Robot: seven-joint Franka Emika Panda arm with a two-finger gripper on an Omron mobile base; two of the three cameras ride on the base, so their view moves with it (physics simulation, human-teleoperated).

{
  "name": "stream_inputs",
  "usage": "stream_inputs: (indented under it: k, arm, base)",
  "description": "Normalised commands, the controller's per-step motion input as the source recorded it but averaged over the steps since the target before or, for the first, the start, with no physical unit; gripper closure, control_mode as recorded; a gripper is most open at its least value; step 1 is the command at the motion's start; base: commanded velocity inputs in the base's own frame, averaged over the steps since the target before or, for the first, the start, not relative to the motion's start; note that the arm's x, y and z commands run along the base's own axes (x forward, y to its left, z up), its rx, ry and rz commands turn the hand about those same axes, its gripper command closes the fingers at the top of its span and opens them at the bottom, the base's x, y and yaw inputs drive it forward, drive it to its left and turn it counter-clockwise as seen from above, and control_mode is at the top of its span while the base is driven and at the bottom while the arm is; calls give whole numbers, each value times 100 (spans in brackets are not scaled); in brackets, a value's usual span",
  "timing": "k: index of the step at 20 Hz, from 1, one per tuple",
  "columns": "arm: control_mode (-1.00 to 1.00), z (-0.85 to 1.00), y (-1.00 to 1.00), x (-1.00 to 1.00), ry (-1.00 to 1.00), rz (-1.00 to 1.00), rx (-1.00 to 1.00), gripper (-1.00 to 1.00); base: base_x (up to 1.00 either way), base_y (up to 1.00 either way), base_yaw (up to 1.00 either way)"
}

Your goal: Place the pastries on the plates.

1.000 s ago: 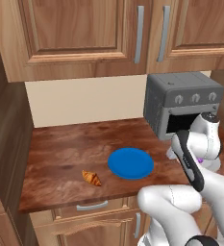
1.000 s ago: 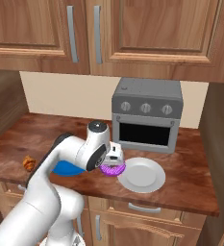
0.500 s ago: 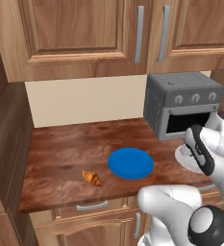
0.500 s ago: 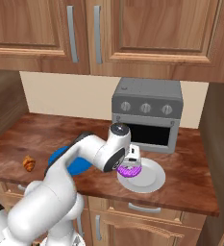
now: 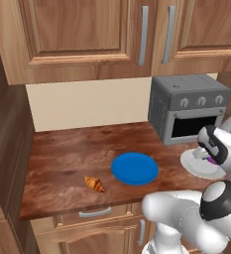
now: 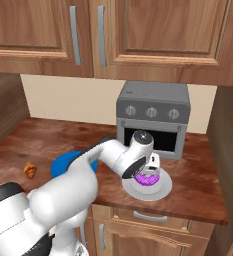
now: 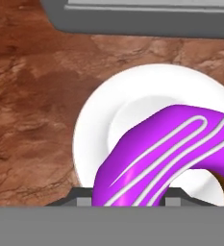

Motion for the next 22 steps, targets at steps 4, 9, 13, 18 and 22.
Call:
stream_inputs:
  k: [4,9,13,18,22]
  arm:
    - [-100,-23,-19,20,0,3,3,100]
    - [-100,-30,-6,6,0,5,4,100]
    - [-100,-27,0,7,0,1,4,100]
    - [-100,-21,0,17,1,0,2,100]
    - [-100,-20,0,32,1,0,3,100]
  base:
    - [0,0,0]
    - [0,0,0]
    - [0,0,0]
    - [0,0,0]
    - [0,0,0]
